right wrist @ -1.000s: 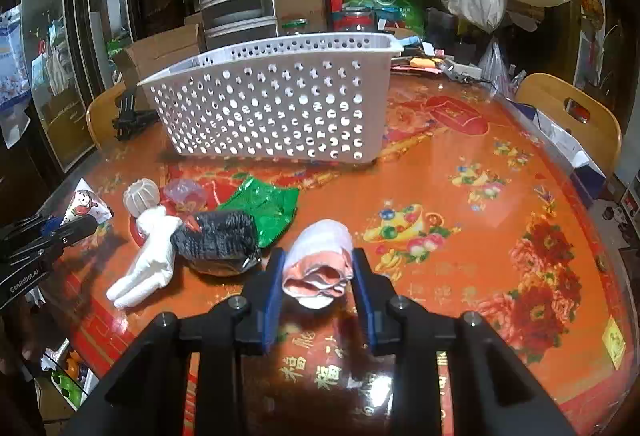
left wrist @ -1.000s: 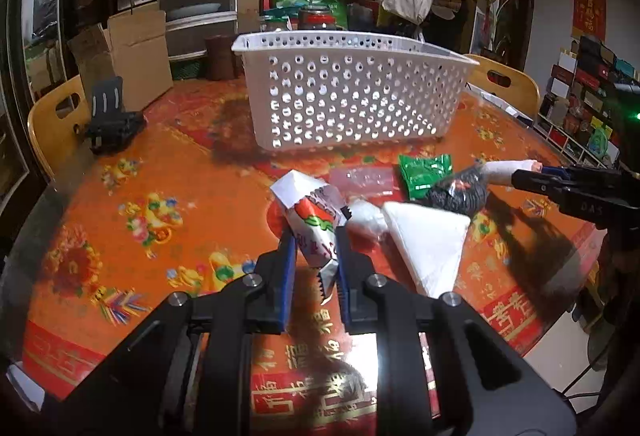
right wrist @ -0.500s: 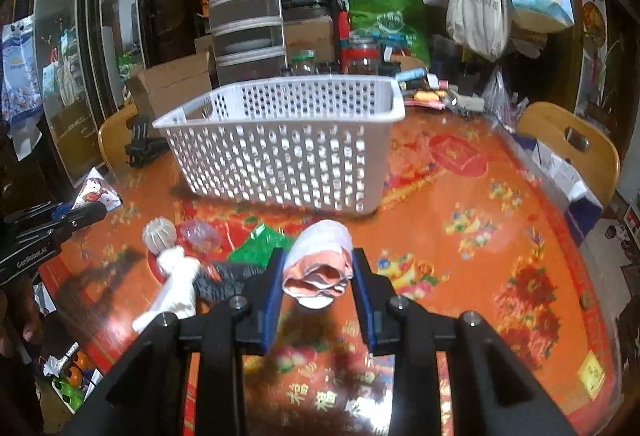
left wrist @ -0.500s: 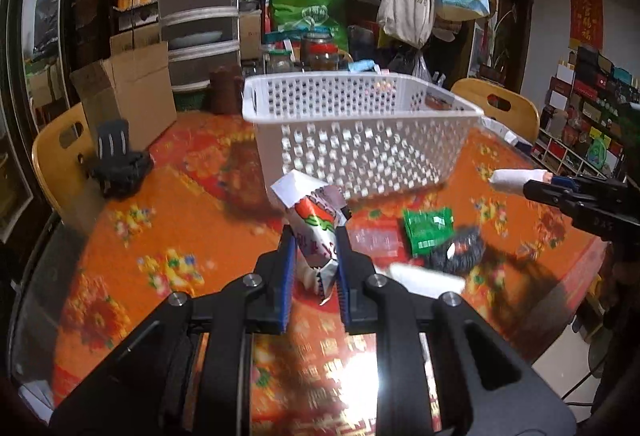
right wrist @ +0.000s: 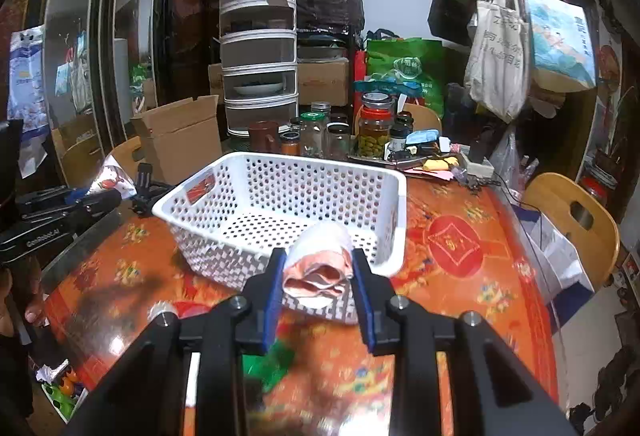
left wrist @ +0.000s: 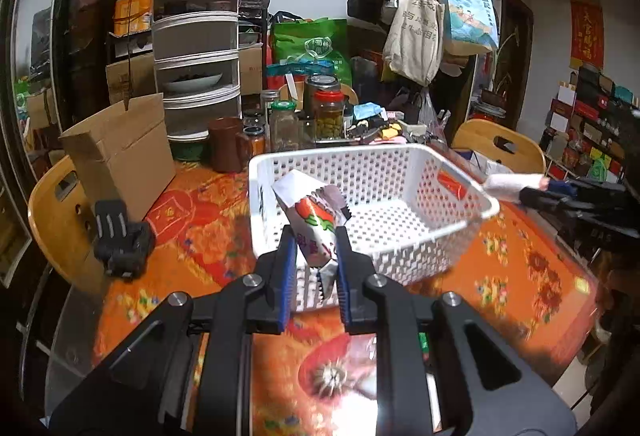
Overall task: Organize soft objects
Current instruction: 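Carry the card sachet and rolled cloth over the white perforated basket with both tools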
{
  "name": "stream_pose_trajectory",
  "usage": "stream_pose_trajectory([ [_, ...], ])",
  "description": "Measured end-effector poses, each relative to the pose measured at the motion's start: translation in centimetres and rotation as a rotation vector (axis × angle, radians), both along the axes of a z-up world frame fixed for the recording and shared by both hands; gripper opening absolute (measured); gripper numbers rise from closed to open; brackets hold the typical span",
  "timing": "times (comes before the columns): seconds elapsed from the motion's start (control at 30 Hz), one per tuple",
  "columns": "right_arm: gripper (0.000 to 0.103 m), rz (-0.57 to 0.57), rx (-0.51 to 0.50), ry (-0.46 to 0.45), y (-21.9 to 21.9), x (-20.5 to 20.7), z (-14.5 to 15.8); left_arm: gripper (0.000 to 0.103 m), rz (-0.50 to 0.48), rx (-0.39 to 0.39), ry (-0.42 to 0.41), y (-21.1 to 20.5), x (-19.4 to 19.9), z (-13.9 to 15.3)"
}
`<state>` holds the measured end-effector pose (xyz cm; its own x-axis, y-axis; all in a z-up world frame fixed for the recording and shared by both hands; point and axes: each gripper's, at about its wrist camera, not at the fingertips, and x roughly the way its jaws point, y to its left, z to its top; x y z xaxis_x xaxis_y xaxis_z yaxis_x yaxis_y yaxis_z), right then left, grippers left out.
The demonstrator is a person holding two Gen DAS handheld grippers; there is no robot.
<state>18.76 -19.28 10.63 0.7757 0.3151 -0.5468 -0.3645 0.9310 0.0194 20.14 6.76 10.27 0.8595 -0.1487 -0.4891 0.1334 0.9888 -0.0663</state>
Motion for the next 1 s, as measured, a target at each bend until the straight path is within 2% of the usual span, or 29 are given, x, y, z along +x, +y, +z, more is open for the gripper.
stream_pose_trajectory([
  [0.17, 0.031, -0.020, -0.011, 0.070, 0.5, 5.6, -0.1, 0.016, 0.001, 0.011, 0.063, -0.4, 5.2, 1.2],
  [0.33, 0.031, -0.040, -0.059, 0.155, 1.5, 10.9, -1.9, 0.016, 0.016, 0.033, 0.158, -0.9, 11.1, 0.7],
  [0.4, 0.031, -0.036, -0.066, 0.188, 1.9, 12.3, -2.8, 0.016, 0.010, 0.013, 0.214, -1.3, 13.3, -0.1],
  [0.57, 0.031, -0.028, -0.105, 0.274, 3.1, 15.1, -5.1, 0.016, 0.028, 0.034, 0.315, -2.8, 17.5, -3.4],
  [0.77, 0.031, -0.031, -0.154, 0.339, 4.0, 17.0, -7.0, 0.016, 0.058, 0.039, 0.391, -3.3, 20.5, -5.8],
  [1.0, 0.031, -0.036, -0.205, 0.352, 4.8, 17.8, -7.8, 0.017, 0.065, 0.052, 0.421, -3.1, 21.0, -7.4],
])
